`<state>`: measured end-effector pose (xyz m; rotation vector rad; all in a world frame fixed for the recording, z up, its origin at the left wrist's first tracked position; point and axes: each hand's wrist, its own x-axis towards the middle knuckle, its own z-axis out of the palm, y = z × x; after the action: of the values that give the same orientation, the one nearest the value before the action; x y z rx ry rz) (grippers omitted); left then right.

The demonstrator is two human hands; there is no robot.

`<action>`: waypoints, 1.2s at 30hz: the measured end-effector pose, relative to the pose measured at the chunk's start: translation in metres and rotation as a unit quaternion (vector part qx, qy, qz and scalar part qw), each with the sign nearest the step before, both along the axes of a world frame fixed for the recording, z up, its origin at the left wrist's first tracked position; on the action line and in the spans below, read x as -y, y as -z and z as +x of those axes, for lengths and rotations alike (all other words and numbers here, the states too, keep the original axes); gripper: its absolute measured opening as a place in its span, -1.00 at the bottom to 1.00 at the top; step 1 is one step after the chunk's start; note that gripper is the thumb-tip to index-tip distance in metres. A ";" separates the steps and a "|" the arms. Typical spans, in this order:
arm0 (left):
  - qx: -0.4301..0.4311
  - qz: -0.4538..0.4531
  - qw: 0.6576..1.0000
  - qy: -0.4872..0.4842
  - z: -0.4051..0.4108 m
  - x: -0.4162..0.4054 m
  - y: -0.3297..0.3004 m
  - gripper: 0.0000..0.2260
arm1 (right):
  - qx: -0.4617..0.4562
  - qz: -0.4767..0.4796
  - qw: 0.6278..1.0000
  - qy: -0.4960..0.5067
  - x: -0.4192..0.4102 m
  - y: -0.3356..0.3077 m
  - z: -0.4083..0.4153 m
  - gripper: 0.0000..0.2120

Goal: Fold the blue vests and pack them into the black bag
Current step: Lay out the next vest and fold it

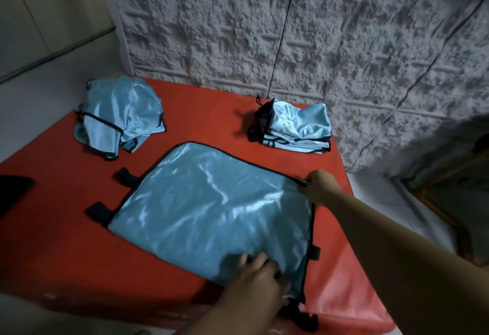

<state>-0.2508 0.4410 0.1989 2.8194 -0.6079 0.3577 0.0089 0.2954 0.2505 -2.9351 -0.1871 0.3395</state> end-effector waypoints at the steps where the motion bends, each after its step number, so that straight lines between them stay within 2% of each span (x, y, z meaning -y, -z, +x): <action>1: 0.000 -0.004 1.000 0.000 0.000 0.000 -0.001 -0.78 | 0.005 0.003 1.000 -0.001 0.000 0.000 -0.001 -0.78; 7: 0.009 0.007 0.998 0.068 -0.008 0.003 0.000 -0.97 | 0.017 0.032 0.998 0.043 0.017 0.008 -0.015 -0.73; 11: -0.013 -0.018 0.996 0.090 -0.012 -0.005 -0.005 -0.88 | 0.030 0.050 0.994 0.092 0.038 0.013 -0.034 -0.65; 16: -0.057 -0.064 0.990 0.116 -0.017 -0.033 -0.008 -0.80 | 0.022 0.058 0.985 0.163 0.064 0.011 -0.075 -0.71; 21: -0.062 -0.123 0.988 0.075 -0.034 -0.061 -0.021 -0.62 | -0.001 0.078 0.972 0.223 0.078 0.002 -0.125 -0.82; 23: -0.040 -0.114 0.991 0.050 -0.041 -0.072 -0.027 -0.60 | -0.014 0.087 0.968 0.235 0.077 -0.002 -0.144 -0.82; 27: -0.054 -0.132 0.989 -0.029 -0.058 -0.096 -0.040 -0.63 | -0.039 0.103 0.968 0.227 0.069 -0.014 -0.177 -0.83; 30: -0.120 -0.144 0.981 -0.048 -0.075 -0.106 -0.051 -0.69 | -0.083 0.129 0.962 0.227 0.067 -0.021 -0.199 -0.83; 36: -0.191 -0.193 0.957 -0.108 -0.117 -0.099 -0.070 -0.81 | -0.127 0.265 0.914 0.281 0.073 -0.044 -0.235 -0.91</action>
<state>-0.3680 0.5400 0.2690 2.4776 -0.1283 -0.0370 -0.2262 0.2223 0.2949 -2.2460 0.5119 0.4793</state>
